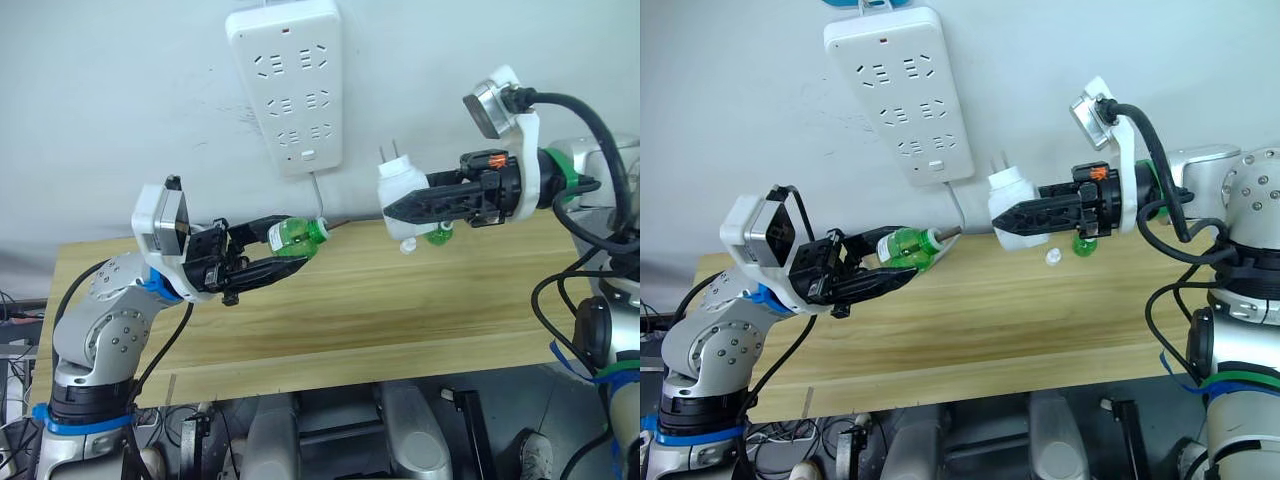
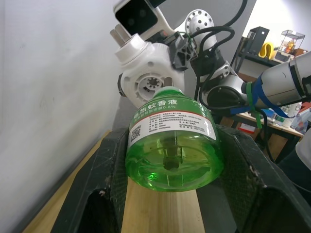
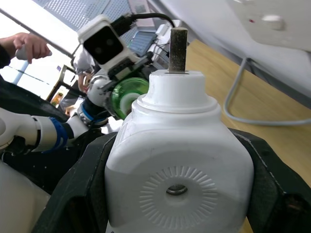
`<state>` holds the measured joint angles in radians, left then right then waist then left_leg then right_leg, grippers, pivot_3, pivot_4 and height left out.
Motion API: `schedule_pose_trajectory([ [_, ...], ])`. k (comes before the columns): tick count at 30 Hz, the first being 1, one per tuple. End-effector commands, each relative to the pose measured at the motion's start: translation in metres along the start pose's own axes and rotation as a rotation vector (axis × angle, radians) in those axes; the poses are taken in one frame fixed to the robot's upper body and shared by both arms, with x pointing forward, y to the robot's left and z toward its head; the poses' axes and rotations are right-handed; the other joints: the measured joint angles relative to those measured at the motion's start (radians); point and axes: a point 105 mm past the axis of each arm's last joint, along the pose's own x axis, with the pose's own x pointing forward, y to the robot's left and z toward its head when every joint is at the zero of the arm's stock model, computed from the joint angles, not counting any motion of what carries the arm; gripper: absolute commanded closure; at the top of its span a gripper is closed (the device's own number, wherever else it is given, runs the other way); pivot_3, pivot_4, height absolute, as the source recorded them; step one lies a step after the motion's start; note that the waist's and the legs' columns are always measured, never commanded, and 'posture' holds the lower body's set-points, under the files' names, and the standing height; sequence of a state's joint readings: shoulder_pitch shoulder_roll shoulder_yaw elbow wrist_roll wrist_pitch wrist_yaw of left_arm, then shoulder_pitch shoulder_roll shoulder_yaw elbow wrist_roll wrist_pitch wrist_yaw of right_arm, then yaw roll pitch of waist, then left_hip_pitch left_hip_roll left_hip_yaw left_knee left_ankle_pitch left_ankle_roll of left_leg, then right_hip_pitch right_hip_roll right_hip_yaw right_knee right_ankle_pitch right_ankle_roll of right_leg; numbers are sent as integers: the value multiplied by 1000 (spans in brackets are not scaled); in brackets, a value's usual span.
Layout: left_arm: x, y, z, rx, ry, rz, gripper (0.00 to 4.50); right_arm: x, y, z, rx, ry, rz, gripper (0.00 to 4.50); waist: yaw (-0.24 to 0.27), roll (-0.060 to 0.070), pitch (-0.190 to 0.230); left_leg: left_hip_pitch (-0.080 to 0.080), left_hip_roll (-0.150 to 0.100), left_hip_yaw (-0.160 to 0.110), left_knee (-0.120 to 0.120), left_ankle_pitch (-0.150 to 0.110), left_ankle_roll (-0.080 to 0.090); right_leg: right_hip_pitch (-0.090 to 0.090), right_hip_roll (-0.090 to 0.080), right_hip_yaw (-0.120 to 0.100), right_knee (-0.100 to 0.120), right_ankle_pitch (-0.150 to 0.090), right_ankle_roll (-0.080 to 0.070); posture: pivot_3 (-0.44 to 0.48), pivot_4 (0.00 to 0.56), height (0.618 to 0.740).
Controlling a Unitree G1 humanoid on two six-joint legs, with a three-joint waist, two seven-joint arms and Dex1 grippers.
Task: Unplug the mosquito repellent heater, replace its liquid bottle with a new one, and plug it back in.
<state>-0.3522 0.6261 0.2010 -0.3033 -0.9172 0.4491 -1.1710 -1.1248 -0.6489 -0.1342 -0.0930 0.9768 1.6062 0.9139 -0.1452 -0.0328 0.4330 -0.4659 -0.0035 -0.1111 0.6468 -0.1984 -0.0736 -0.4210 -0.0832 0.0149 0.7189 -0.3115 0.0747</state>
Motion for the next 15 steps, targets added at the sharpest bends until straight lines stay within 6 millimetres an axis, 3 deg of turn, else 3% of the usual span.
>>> schedule_pose_trajectory([
  [1, 2, -4, 3, 27, 6, -29, 2252, 5, 13, 6, -62, 14, 32, 1509, 0, 0, 0, 0, 0, 0, 0, 0, 0, 0, 0, 0, 0, 0, 0, -254, 354, 730],
  [15, 5, -1, 1, 28, 9, -33, 2252, 14, 22, 12, -95, 15, 61, 1509, 0, 0, 0, 0, 0, 0, 0, 0, 0, 0, 0, 0, 0, 0, 0, -266, 353, 730],
])
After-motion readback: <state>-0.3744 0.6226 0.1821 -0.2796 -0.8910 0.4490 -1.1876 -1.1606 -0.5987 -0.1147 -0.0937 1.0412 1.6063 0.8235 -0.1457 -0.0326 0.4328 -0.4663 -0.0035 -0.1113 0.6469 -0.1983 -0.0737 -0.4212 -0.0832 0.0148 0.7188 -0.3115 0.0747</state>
